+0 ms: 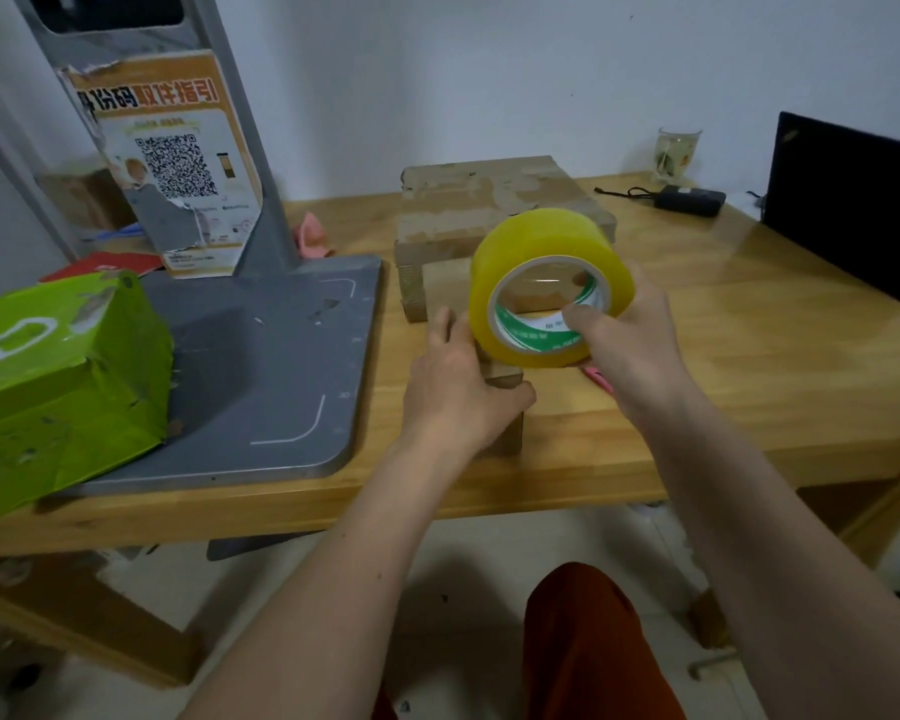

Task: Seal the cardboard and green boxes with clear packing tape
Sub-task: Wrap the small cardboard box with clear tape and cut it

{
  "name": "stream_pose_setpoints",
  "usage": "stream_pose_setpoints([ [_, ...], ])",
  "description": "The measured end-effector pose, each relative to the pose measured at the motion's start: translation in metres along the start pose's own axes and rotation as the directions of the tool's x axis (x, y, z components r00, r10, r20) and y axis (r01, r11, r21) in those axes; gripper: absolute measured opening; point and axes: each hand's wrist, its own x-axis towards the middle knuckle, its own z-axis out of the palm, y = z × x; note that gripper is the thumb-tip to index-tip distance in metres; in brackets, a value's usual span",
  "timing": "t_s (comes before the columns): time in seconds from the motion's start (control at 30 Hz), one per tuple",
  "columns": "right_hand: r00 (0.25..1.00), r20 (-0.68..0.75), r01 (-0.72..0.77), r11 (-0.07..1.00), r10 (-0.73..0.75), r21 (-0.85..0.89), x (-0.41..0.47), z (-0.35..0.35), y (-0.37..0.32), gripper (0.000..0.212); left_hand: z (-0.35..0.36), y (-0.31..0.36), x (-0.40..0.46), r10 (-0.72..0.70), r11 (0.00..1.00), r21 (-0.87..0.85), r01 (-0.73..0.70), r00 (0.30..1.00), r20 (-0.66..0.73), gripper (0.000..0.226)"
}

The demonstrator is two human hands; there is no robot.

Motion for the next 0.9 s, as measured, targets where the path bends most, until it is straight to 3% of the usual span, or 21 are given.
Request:
stream_pose_setpoints([
  [0.1,0.999,-0.033,-0.017,0.999,0.016,-0.033,0.004,-0.016,0.007,0.026,-0.006,-0.003,-0.001,-0.013,1.0,-0.011,0.013,0.999,0.04,0.098],
  [0.3,0.975,0.015,-0.221,0.972,0.22,0.086,0.001,-0.026,0.032,0.025,-0.009,0.0,-0.001,-0.03,0.999,-0.028,0.033,0.997,0.077,0.102],
  [0.5,0.961,0.073,-0.274,0.956,0.267,0.109,-0.006,-0.017,0.031,0.023,-0.021,-0.008,0.003,-0.148,0.958,-0.215,0.189,0.97,0.192,0.111],
  [0.57,0.968,0.079,-0.245,0.967,0.24,0.065,-0.006,-0.015,0.024,0.024,-0.02,-0.015,0.001,-0.142,0.875,-0.434,0.215,0.97,0.196,0.106],
  [0.63,0.984,0.089,-0.159,0.987,0.157,0.024,-0.004,-0.012,0.011,0.026,-0.012,-0.02,-0.008,-0.155,0.713,-0.653,0.254,0.966,0.207,0.098],
  [0.7,0.995,0.086,-0.036,0.997,0.042,-0.063,-0.002,-0.008,-0.002,0.024,0.001,-0.029,-0.014,-0.148,0.572,-0.774,0.272,0.962,0.228,0.097],
  [0.77,0.996,0.088,0.047,0.981,-0.031,-0.19,0.0,-0.001,-0.011,0.02,0.009,-0.038,-0.018,-0.101,0.508,-0.818,0.27,0.962,0.254,0.1],
  [0.83,0.995,0.094,0.064,0.963,-0.041,-0.263,0.0,0.009,-0.01,0.018,0.011,-0.047,-0.021,-0.049,0.578,-0.789,0.209,0.974,0.222,0.1],
  [0.9,0.995,0.096,0.034,0.96,-0.007,-0.277,-0.004,0.018,-0.005,0.02,0.005,-0.052,-0.022,-0.058,0.726,-0.673,0.139,0.988,0.14,0.091],
])
